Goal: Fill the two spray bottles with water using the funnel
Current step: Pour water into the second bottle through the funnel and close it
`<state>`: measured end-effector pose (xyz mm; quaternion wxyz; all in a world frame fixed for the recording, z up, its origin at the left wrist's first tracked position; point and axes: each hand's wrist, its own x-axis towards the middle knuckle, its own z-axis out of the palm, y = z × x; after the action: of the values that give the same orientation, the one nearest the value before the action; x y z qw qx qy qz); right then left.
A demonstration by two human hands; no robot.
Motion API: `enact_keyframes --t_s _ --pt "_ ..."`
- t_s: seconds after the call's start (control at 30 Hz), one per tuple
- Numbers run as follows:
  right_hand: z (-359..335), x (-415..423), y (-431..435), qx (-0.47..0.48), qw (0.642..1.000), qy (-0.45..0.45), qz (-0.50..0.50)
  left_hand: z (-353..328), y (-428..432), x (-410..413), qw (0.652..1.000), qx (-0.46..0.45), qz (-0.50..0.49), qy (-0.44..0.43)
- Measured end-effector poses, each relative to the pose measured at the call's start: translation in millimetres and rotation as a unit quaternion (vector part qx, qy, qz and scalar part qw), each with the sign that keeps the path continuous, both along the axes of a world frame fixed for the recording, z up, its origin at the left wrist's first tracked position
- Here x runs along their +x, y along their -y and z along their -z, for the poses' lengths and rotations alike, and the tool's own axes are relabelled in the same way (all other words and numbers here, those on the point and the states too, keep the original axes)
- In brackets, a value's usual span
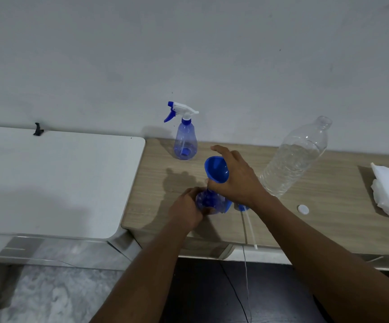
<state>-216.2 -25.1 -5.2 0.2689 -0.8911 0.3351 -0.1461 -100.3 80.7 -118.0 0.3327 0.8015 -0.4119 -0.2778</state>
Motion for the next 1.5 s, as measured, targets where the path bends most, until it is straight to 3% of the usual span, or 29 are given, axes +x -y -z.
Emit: enact_keyframes --t_s 0.13,0.27,0.5,0.67,0.8,0.9,1.17,1.33,1.5 --pt "3 -2 12 0.147 0.986 0.052 0.054 -1 0 7 1.0 0.006 0.018 0.017" --pt "11 -5 27 0.296 0.942 0.111 0.116 -3 -5 12 1.0 -0.011 0.025 0.015" --pt "41 14 69 0.425 0.864 0.145 0.228 2 -5 14 0.999 -0.022 0.021 0.019" --pt "68 45 85 0.342 0.888 0.152 0.269 3 -5 13 0.999 -0.014 0.02 0.038" --pt "86 55 86 0.23 0.943 0.049 0.234 5 -3 12 0.999 -0.008 0.006 0.036" --pt "100 52 86 0.191 0.96 -0.021 0.204 7 -3 12 0.999 -0.015 0.007 0.038" --pt "97 33 79 0.156 0.971 -0.08 0.163 8 -6 14 0.999 -0.034 0.017 0.025" --pt "98 -8 68 0.082 0.962 -0.25 0.073 7 -7 14 0.999 -0.026 0.019 0.026" --pt "107 -31 58 0.025 0.96 -0.274 0.045 8 -7 12 0.999 -0.03 0.024 0.023"
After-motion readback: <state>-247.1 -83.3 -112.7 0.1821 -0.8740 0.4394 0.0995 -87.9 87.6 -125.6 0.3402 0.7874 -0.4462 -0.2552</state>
